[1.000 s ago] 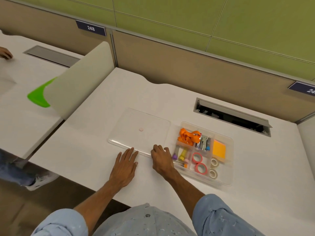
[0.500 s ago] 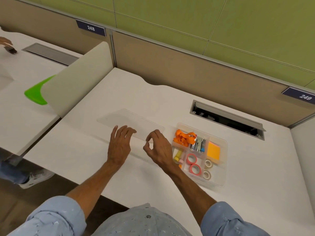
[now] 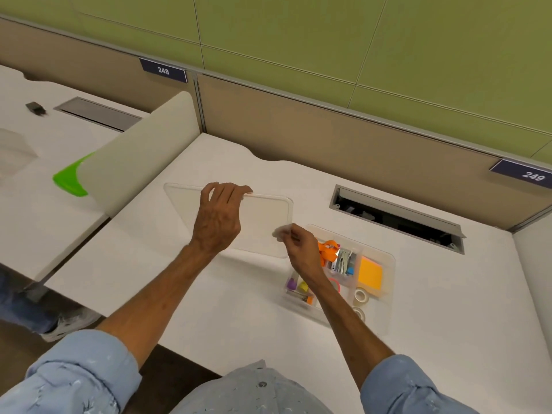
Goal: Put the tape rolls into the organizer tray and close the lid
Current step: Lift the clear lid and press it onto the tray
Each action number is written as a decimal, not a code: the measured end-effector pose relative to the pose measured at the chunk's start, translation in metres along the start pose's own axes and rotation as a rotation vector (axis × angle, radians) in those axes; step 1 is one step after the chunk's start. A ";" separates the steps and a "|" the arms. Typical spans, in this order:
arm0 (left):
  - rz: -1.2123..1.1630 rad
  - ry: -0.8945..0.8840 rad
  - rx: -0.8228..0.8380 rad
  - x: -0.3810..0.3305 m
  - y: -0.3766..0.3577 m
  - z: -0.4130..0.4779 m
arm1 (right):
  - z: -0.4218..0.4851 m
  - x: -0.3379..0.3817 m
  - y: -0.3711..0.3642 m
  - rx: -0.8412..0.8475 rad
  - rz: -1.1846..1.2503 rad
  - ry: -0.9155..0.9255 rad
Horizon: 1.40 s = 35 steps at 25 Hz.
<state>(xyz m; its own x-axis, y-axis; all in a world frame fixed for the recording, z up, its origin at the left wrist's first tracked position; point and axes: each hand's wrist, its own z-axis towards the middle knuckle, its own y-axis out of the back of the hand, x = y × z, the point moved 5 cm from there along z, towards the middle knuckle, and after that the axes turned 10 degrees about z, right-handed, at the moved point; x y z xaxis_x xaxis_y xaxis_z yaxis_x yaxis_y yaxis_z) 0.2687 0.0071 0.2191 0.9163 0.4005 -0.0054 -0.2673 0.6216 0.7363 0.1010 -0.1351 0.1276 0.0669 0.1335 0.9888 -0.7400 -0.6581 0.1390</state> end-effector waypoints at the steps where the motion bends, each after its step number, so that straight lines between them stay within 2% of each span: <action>1: -0.013 0.003 -0.011 -0.006 0.000 0.005 | -0.003 0.004 0.007 -0.023 0.055 -0.005; 5: -0.074 0.127 0.034 -0.026 -0.015 0.017 | -0.016 0.012 0.053 -0.158 0.323 -0.124; 9: -0.099 0.379 0.144 -0.035 -0.054 -0.001 | -0.033 0.002 0.115 -0.275 0.487 -0.230; 14: -0.439 0.731 0.399 -0.070 -0.104 -0.049 | -0.068 -0.036 0.178 -0.484 0.561 -0.344; 16: -0.504 0.771 0.467 -0.091 -0.114 -0.062 | -0.080 -0.053 0.198 -0.602 0.574 -0.386; 20: -0.547 0.756 0.574 -0.127 -0.134 -0.077 | -0.100 -0.081 0.222 -0.733 0.385 -0.416; 24: -0.483 0.692 0.629 -0.144 -0.142 -0.094 | -0.116 -0.090 0.241 -0.776 -0.262 -0.459; 26: -0.475 0.649 0.624 -0.144 -0.144 -0.104 | -0.120 -0.090 0.244 -0.742 -0.417 -0.471; 35: -0.436 0.610 0.721 -0.146 -0.154 -0.121 | -0.125 -0.108 0.241 -0.687 -0.461 -0.481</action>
<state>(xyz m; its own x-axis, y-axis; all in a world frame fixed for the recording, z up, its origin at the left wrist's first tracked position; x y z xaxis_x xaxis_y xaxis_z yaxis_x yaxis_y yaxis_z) 0.1404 -0.0657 0.0245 0.5304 0.6351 -0.5615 0.4763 0.3247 0.8171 -0.1684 -0.2151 0.0474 0.6046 -0.1489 0.7825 -0.7929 -0.0182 0.6091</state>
